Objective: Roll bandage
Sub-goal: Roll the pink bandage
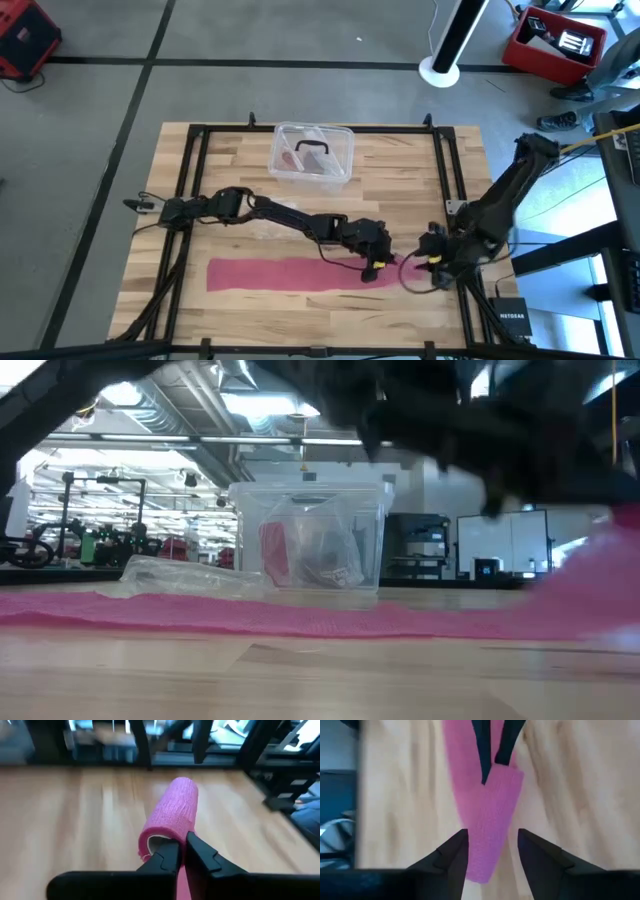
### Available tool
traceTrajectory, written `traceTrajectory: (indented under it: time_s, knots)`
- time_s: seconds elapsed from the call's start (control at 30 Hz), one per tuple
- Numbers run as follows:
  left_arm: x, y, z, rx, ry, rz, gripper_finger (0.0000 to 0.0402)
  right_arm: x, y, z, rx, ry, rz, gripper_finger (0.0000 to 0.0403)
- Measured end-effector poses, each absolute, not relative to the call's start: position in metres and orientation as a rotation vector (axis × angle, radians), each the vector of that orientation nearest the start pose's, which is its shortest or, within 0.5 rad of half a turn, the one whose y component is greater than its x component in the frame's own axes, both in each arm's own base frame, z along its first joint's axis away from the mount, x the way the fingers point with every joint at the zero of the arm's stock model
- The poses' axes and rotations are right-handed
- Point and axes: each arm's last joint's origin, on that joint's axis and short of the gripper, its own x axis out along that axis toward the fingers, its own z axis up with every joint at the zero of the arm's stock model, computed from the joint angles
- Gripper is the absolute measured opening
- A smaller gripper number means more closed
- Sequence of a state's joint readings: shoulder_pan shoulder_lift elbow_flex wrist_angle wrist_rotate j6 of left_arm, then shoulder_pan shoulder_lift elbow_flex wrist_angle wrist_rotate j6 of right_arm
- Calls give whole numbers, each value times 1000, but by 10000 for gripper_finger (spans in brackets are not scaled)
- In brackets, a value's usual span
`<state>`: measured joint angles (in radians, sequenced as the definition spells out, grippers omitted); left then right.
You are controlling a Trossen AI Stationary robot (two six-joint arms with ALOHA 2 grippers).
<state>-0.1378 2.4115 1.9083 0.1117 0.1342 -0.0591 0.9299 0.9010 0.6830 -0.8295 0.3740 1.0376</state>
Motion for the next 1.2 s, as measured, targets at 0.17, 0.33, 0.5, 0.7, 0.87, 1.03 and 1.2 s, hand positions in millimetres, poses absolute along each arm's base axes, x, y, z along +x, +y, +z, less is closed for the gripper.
traceTrajectory:
  time_s: [0.17, 0.33, 0.5, 0.7, 0.87, 1.03, 1.2]
  knots:
    - [518, -72, 257, 141, 366, -200, 4, 82, 95, 299, 376, 810, 46, 172]
    - [481, -64, 333, 302, 290, -110, 3, 71, 76, 319, 374, 668, 68, 172]
    - [432, -55, 406, 412, 195, 44, 5, 70, 65, 328, 293, 463, -49, 172]
    - [385, -38, 466, 457, 51, 194, 3, 79, 68, 345, 75, 226, -183, 194]
    - [372, -23, 481, 485, 21, 259, 4, 102, 75, 355, -82, 175, -260, 229]
    - [372, -14, 482, 536, 26, 285, 4, 130, 64, 359, -132, 101, -237, 229]
    - [373, -20, 481, 507, 24, 268, 3, 155, 37, 349, -80, -56, -215, 215]
